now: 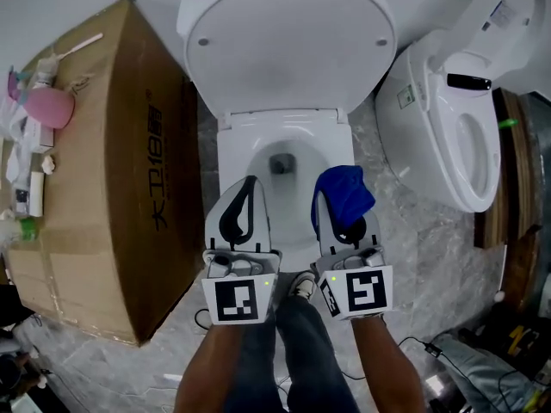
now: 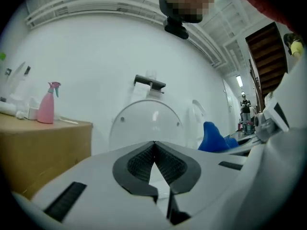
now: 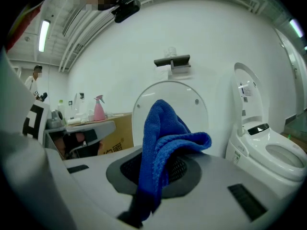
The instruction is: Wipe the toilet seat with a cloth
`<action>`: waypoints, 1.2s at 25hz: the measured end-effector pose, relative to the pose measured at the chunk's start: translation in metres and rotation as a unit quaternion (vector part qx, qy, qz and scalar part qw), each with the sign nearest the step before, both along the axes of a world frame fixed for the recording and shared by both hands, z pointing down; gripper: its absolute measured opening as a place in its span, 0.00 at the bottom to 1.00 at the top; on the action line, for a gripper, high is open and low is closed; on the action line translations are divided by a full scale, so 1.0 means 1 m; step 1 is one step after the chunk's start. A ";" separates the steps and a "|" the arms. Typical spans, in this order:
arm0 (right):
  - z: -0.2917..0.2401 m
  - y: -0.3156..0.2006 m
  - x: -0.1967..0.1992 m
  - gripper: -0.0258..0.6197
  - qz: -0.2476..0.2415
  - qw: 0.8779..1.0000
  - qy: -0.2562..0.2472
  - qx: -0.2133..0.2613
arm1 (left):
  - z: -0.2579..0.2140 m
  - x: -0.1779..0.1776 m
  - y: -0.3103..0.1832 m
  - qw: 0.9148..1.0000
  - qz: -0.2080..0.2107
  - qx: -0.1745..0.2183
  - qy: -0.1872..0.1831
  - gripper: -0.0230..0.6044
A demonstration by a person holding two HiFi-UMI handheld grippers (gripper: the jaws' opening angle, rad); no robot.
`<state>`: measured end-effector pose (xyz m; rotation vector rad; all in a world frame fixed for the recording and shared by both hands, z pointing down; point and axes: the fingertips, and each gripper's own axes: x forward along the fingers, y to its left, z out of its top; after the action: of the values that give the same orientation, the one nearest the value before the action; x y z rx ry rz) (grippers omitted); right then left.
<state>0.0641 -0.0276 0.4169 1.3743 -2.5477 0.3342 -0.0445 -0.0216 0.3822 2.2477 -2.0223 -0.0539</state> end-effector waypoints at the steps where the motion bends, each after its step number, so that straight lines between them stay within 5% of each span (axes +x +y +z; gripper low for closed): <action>1: 0.006 -0.005 -0.006 0.13 -0.002 1.000 0.004 -0.008 | -0.001 -0.005 -0.002 1.000 -0.005 0.002 -0.003 0.06; 16: 0.125 -0.131 -0.122 0.13 -0.034 0.992 0.049 -0.113 | 0.018 -0.079 -0.036 1.000 -0.015 -0.007 -0.018 0.06; 23: 0.196 -0.158 -0.128 0.13 -0.007 0.981 0.077 -0.180 | 0.038 -0.095 -0.050 1.000 -0.003 -0.018 -0.016 0.06; 30: 0.211 -0.167 -0.122 0.13 -0.020 0.981 0.084 -0.175 | 0.057 -0.096 -0.057 0.999 0.006 -0.032 -0.025 0.06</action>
<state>-0.0575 -0.1945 0.6277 1.1646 -2.2431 0.5975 -0.1402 -0.0785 0.4389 2.2441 -2.0042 0.0677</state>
